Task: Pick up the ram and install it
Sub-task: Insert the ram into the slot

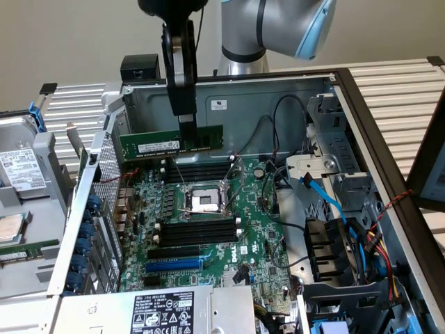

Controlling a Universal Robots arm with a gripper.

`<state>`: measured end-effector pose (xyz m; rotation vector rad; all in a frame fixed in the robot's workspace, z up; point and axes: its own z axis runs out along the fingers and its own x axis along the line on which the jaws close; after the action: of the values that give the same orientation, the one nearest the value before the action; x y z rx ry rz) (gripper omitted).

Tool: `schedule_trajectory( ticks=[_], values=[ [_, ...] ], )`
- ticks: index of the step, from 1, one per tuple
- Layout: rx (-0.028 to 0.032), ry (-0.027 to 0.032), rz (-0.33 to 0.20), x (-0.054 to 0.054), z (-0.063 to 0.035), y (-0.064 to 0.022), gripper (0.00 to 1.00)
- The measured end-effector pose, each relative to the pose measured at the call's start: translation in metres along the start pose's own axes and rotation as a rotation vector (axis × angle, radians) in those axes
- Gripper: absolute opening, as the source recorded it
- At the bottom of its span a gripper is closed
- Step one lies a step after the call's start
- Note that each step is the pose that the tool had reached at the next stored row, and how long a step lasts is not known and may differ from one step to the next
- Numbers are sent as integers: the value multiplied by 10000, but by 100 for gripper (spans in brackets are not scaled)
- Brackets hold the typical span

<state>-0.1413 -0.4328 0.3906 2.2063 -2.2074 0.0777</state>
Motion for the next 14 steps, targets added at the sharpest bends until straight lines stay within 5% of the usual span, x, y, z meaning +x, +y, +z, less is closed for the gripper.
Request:
schedule_trajectory(
  ticks=[14],
  values=[
    [-31,2,611,-13,258,-154,13]
  ],
)
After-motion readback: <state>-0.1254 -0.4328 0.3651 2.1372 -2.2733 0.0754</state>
